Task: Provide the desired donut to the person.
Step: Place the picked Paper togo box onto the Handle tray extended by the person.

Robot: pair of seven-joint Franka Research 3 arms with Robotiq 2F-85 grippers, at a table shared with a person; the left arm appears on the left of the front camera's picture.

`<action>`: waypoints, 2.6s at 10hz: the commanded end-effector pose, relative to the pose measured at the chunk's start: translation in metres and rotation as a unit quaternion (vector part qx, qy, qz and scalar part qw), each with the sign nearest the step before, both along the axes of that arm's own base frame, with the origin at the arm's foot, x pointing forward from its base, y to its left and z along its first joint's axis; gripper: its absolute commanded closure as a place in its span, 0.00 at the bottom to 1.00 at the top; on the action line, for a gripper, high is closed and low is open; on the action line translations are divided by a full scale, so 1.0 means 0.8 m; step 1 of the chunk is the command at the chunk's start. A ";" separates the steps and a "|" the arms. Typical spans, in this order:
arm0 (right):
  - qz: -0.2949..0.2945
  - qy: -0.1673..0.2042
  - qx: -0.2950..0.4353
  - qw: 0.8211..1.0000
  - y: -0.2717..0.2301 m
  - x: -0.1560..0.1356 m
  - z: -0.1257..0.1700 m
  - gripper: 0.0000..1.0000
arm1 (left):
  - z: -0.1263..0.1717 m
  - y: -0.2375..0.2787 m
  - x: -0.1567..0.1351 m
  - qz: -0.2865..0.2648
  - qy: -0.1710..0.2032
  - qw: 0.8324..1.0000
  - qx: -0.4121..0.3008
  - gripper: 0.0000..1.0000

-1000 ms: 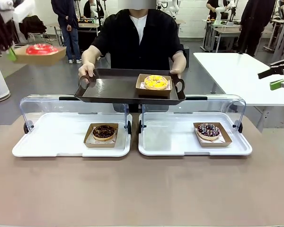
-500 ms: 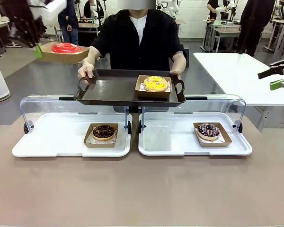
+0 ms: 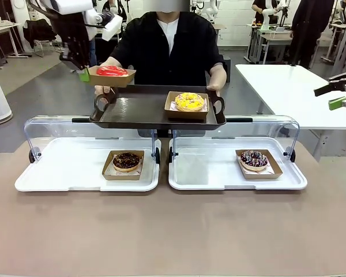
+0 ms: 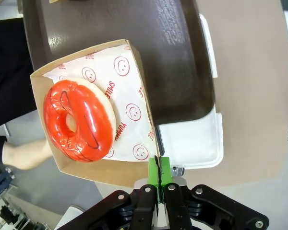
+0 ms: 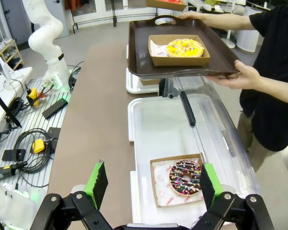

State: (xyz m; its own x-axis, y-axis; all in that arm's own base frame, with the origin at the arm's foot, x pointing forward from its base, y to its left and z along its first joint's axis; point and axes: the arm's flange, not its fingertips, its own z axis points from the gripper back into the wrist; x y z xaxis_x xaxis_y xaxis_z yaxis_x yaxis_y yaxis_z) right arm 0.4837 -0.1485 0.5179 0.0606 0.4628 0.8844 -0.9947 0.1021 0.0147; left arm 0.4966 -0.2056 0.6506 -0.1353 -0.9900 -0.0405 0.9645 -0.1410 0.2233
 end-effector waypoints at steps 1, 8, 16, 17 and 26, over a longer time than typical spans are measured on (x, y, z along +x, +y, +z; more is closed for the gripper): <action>-0.003 0.001 -0.001 1.000 0.000 0.001 -0.001 0.00 | -0.005 -0.017 0.028 0.011 0.017 1.000 -0.019 0.99; -0.003 0.001 -0.001 1.000 0.000 0.001 -0.001 0.00 | -0.037 -0.028 0.087 -0.007 0.089 0.995 -0.045 0.99; -0.003 0.001 -0.001 1.000 0.000 0.001 -0.001 0.00 | -0.066 -0.031 0.111 -0.012 0.104 0.993 -0.044 0.88; -0.003 0.001 -0.001 1.000 0.000 0.001 -0.001 0.00 | -0.068 -0.031 0.110 -0.018 0.103 0.994 -0.044 0.41; -0.003 0.001 -0.001 1.000 0.000 0.001 -0.001 0.00 | -0.061 -0.028 0.102 -0.034 0.101 0.994 -0.038 0.11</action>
State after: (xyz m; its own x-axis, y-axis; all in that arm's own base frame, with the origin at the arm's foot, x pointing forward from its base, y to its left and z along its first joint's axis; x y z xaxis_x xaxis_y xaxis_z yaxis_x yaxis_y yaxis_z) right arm 0.4837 -0.1486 0.5179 0.0606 0.4628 0.8844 -0.9946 0.1023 0.0147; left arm 0.5804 -0.2331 0.5981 -0.1805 -0.9813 0.0673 0.9832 -0.1783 0.0381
